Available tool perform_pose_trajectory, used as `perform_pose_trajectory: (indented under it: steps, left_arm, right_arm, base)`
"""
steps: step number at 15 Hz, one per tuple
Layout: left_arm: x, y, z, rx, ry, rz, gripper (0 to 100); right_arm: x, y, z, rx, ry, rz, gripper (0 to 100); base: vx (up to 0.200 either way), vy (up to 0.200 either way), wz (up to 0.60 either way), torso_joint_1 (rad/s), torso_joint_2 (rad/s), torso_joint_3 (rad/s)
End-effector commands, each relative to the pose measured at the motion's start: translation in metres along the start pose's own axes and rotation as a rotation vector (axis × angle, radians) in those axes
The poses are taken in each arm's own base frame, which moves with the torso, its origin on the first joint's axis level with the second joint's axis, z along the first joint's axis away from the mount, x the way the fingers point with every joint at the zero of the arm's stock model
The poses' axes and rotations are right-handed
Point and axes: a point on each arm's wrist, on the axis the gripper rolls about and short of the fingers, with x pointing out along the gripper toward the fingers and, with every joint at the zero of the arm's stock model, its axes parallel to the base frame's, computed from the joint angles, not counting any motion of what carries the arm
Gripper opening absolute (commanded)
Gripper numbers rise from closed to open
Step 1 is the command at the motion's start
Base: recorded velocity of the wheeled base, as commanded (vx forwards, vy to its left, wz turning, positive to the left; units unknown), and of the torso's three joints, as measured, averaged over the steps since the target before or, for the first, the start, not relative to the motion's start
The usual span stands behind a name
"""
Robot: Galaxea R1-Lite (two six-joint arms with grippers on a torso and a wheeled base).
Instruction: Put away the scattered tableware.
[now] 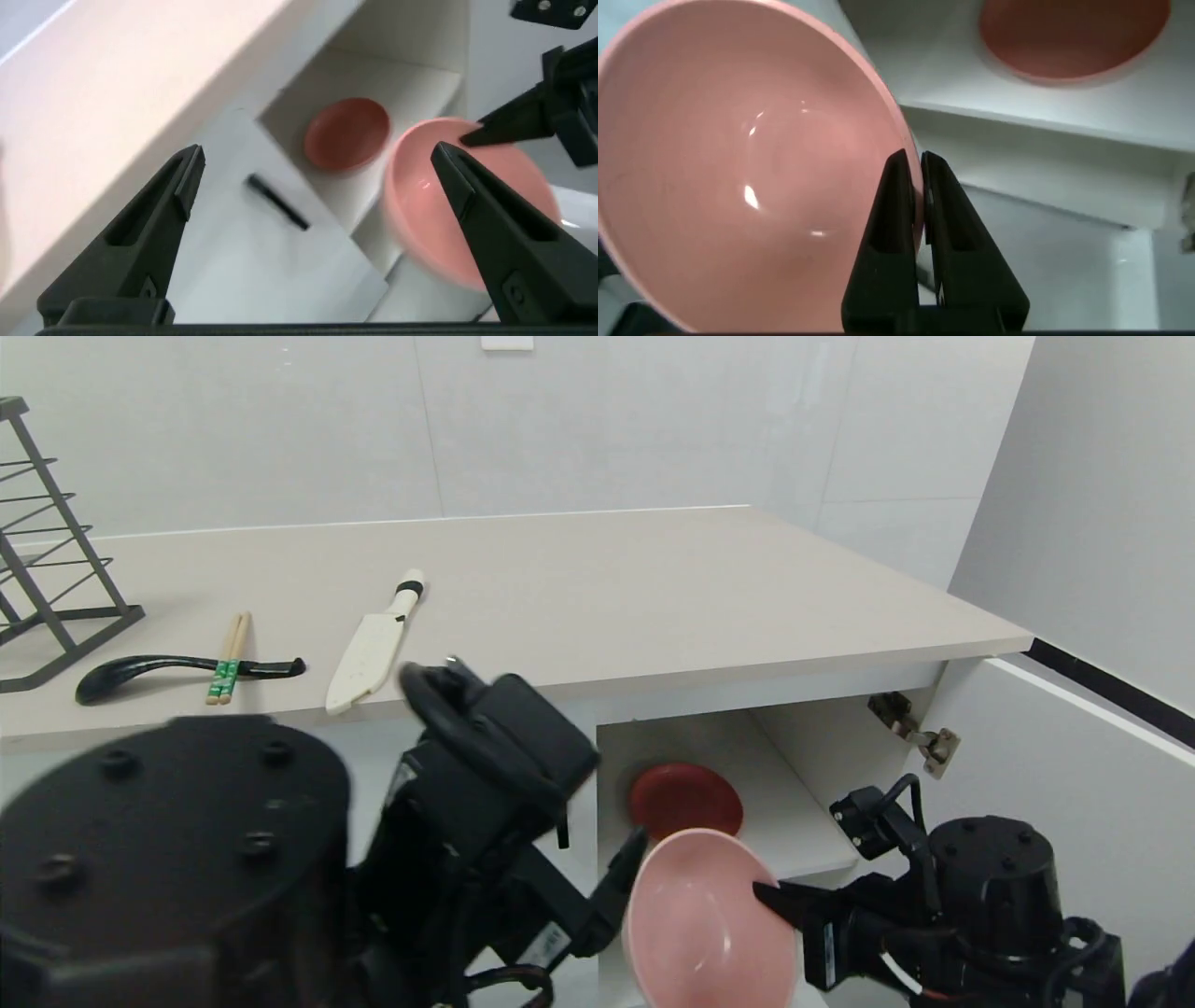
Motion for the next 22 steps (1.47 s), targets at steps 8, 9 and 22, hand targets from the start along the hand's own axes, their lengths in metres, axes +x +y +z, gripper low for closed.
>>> perform_pose_trajectory:
  steps: [8, 9, 22]
  left_arm:
    - [-0.179, 0.113, -0.05, -0.116, -0.196, 0.461, 100]
    - [-0.187, 0.118, -0.053, -0.136, -0.206, 0.517, 100]
    - [-0.348, 0.12, -0.01, -0.178, 0.043, 1.039, 100]
  right_arm:
    - [0.066, -0.066, 0.016, 0.001, -0.061, -0.081, 0]
    - [0.072, -0.07, 0.019, 0.004, -0.074, -0.086, 0]
    - [0.129, -0.116, 0.023, 0.026, -0.13, -0.148, 0]
  base:
    - [0.0, 0.0, 0.0, 0.0, 0.0, 0.0]
    - [0.0, 0.0, 0.0, 0.0, 0.0, 0.0]
    - [0.0, 0.0, 0.0, 0.0, 0.0, 0.0]
